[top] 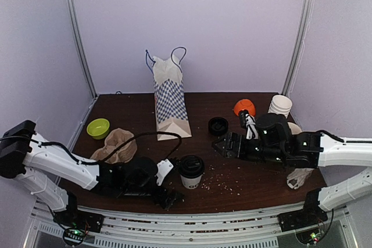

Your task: Pack the takeout coffee

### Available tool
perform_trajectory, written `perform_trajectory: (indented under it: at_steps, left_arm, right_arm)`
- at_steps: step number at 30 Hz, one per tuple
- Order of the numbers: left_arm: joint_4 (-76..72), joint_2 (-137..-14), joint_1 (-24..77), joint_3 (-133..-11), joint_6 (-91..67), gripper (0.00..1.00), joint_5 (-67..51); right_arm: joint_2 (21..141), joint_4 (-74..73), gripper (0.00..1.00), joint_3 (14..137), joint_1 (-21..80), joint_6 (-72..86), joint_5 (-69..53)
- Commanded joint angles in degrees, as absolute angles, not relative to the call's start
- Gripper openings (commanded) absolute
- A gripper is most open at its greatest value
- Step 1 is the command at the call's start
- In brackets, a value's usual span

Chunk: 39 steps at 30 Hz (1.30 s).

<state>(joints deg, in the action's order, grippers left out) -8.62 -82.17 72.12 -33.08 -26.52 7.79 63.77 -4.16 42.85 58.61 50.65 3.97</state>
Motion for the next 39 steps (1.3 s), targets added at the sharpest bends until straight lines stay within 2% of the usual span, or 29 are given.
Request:
perform_trajectory:
  at_steps: [1,15,28,39]
  left_arm:
    - [-19.45,-88.12,72.33,-33.25,-21.3,0.98,11.21]
    - [-42.21,-102.03,69.8,-36.19,-11.69,0.97,10.98]
    - [-45.9,-118.96,68.5,-52.34,-8.23,0.92,5.09]
    - [-50.65,-123.45,67.59,-57.09,-8.38,0.91,3.47]
  right_arm:
    - [60.54,-8.78,0.97,45.21,58.37,48.84,6.8]
    - [58.95,-11.79,0.97,46.29,58.3,47.34,7.61]
    - [57.67,-15.18,0.97,45.93,58.11,45.73,10.73]
    - [55.14,-19.18,0.97,44.53,57.74,46.07,13.07]
